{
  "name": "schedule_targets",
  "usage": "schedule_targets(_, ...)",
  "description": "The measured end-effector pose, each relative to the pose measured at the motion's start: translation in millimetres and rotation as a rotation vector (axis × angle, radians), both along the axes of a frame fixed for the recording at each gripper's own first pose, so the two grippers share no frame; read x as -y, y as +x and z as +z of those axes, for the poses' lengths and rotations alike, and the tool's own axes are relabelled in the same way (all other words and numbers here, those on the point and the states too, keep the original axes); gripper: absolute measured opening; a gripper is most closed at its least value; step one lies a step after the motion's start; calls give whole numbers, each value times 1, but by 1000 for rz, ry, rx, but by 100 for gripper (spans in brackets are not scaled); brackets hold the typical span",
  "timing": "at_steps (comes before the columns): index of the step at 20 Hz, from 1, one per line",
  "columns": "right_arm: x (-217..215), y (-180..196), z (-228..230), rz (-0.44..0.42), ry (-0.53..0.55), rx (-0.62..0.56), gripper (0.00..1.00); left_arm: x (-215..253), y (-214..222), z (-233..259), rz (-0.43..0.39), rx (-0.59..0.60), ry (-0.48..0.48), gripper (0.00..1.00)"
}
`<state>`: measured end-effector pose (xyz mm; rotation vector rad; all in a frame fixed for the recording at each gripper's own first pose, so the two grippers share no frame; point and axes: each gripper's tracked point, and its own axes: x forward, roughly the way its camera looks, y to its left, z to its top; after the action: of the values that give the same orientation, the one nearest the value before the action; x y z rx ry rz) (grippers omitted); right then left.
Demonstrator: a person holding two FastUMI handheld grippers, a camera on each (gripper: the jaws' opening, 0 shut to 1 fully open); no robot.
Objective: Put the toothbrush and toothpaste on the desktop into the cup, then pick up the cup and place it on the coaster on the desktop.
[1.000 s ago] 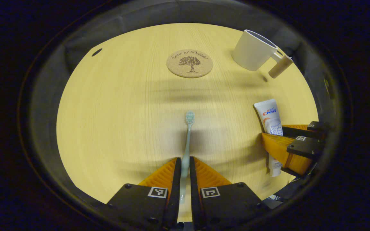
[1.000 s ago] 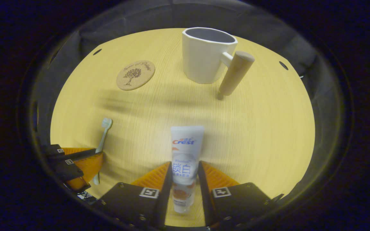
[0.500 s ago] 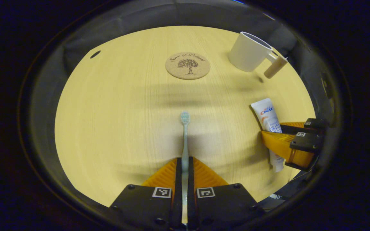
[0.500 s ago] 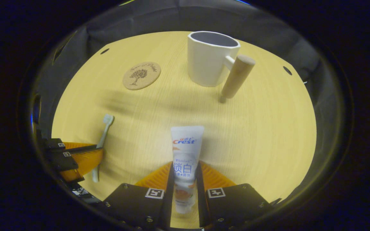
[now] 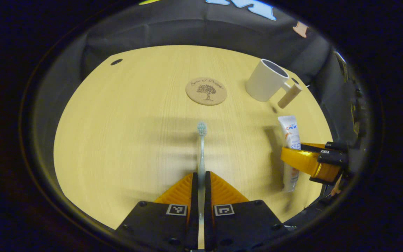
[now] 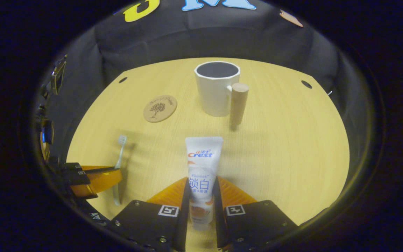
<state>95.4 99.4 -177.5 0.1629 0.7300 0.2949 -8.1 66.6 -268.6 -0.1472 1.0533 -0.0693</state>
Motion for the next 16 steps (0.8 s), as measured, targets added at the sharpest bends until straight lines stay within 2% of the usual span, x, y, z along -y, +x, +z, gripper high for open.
schedule_targets(4,4,-2,23,24,20,157,34,-22,-11,39,35,112,-42,14)
schedule_targets(8,16,-4,48,-5,-6,287,34,-33,-18,66,59,196,-80,14)
schedule_targets(16,20,3,114,-96,75,425,34,-28,11,121,37,381,-93,12)
